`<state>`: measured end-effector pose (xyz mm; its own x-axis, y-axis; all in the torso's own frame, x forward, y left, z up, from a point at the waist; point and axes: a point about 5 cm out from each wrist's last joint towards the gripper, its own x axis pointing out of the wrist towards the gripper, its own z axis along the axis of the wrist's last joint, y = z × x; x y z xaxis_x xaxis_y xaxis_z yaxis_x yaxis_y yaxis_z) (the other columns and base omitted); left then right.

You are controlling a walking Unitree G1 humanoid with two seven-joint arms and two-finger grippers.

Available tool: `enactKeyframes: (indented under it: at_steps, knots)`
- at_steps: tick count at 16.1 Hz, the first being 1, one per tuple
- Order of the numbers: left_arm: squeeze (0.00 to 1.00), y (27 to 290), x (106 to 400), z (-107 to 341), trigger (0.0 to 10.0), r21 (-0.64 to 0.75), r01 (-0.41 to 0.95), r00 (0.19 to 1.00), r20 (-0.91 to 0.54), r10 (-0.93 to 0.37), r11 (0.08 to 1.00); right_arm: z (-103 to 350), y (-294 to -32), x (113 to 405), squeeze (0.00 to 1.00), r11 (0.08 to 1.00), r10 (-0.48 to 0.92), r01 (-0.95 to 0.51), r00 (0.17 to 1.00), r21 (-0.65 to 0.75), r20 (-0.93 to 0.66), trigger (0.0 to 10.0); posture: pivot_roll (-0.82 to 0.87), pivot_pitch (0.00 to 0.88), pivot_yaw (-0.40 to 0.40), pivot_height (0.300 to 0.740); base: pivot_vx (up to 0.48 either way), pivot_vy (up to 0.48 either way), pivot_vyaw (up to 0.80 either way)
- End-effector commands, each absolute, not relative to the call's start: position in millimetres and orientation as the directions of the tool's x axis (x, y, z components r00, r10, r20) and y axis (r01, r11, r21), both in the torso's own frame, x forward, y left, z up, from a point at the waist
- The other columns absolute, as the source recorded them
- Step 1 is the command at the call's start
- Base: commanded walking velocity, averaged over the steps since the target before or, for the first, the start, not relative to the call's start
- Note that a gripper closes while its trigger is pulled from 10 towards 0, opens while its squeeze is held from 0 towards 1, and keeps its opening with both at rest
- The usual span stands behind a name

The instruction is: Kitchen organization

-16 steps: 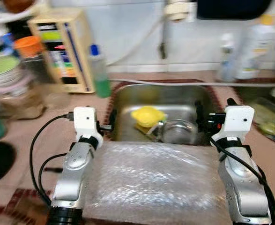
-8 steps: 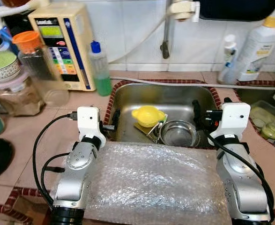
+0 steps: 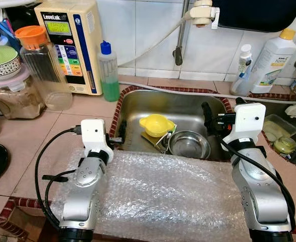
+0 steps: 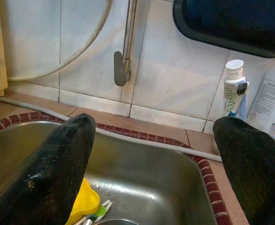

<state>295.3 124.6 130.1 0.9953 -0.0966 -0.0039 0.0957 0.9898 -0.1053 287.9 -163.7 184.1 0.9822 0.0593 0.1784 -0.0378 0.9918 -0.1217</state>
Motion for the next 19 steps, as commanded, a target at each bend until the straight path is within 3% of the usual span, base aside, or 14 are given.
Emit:
enactKeyframes:
  at_steps: [1, 6, 14, 19]
  knots:
    - [0.00, 123, 298, 137, 10.0, -0.093, 0.104, 0.994, 0.024, -0.102, 0.990, 185, -162, 290, 0.00, 0.991, 0.063, -0.042, 0.983, -0.125, 0.174, 10.0, 0.00, 0.000, -0.008, 0.740, 0.000, 0.000, 0.00]
    - [0.00, 125, 302, 141, 10.0, -0.057, 0.126, 0.992, 0.025, -0.125, 0.990, 182, -159, 289, 0.00, 0.994, 0.044, -0.026, 0.984, -0.105, 0.172, 10.0, 0.00, 0.000, 0.031, 0.740, 0.000, 0.000, 0.00]
    - [0.00, 126, 307, 143, 10.0, -0.027, 0.138, 0.990, 0.021, -0.137, 0.990, 181, -161, 289, 0.00, 0.996, 0.017, -0.001, 0.984, -0.091, 0.176, 10.0, -0.01, 0.000, 0.053, 0.740, -0.261, 0.000, 0.00]
    - [0.00, 126, 309, 145, 10.0, -0.017, 0.146, 0.989, 0.024, -0.146, 0.989, 189, -177, 295, 0.00, 0.993, -0.032, 0.055, 0.978, -0.107, 0.207, 10.0, -0.01, 0.000, 0.060, 0.740, -0.259, 0.000, 0.00]
